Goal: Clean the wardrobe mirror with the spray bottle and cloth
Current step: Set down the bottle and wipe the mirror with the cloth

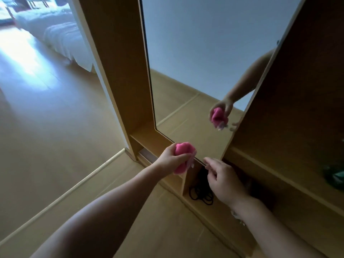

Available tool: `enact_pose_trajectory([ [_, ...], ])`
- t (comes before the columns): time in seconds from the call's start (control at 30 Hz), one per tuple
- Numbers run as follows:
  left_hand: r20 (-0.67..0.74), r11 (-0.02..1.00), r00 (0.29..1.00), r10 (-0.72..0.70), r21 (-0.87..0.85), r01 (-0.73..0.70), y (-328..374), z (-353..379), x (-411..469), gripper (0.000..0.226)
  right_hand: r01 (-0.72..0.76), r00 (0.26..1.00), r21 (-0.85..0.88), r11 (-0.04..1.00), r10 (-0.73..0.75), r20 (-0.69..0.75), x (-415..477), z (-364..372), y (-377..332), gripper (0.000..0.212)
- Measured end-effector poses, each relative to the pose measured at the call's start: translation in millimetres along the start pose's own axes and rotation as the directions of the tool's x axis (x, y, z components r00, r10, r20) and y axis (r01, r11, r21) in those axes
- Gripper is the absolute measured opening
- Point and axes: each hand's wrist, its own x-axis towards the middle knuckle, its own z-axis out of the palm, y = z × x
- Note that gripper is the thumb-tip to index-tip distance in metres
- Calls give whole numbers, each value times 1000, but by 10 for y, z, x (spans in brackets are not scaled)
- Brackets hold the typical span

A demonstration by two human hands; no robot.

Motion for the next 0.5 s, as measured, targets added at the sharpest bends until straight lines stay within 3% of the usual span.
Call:
enact_pose_trajectory([
  [0.23,-65,947,946,317,78,-312,1175,-889,-572,23,263,937,-81,961,-275,-215,456,-511,-1255,35],
  [0.4,-75,871,873,482,147,-468,1994,-1652,-920,32,305,866,-136,942,-334,-373,759,-867,-2075,31],
  [0.5,-47,798,811,584,219,-562,2403,-2044,-1050,22,354,812,-178,918,-396,-430,892,-978,-2461,30],
])
